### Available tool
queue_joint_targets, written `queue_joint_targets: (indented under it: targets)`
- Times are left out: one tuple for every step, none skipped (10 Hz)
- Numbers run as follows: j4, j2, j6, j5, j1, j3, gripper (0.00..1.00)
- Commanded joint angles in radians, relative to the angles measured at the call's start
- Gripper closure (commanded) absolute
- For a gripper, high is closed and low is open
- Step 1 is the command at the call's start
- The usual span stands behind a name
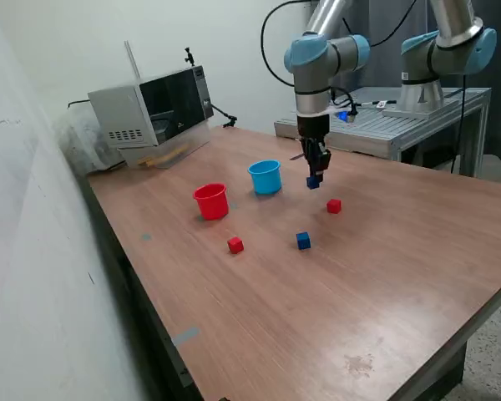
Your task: Place red objects in the red bin, and blue objects in the blue bin.
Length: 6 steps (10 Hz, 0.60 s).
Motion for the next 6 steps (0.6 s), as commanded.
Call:
queue_joint_targets:
  targets:
    - [0.035, -0.132, -0.045, 0.000, 0.016, -0.005, 1.00]
    - [0.063, -0.161, -0.066, -0.002, 0.011, -0.028, 1.00]
    - [0.112, -0.168, -0.083, -0.002, 0.002, -0.059, 1.00]
    - [0.124, -0.165, -0.091, -0.002, -0.033, -0.077, 1.00]
    - [0.125, -0.159, -0.103, 0.000, -0.114, -0.082, 1.00]
    - [0.125, -0.151, -0.106, 0.000, -0.166, -0.088, 1.00]
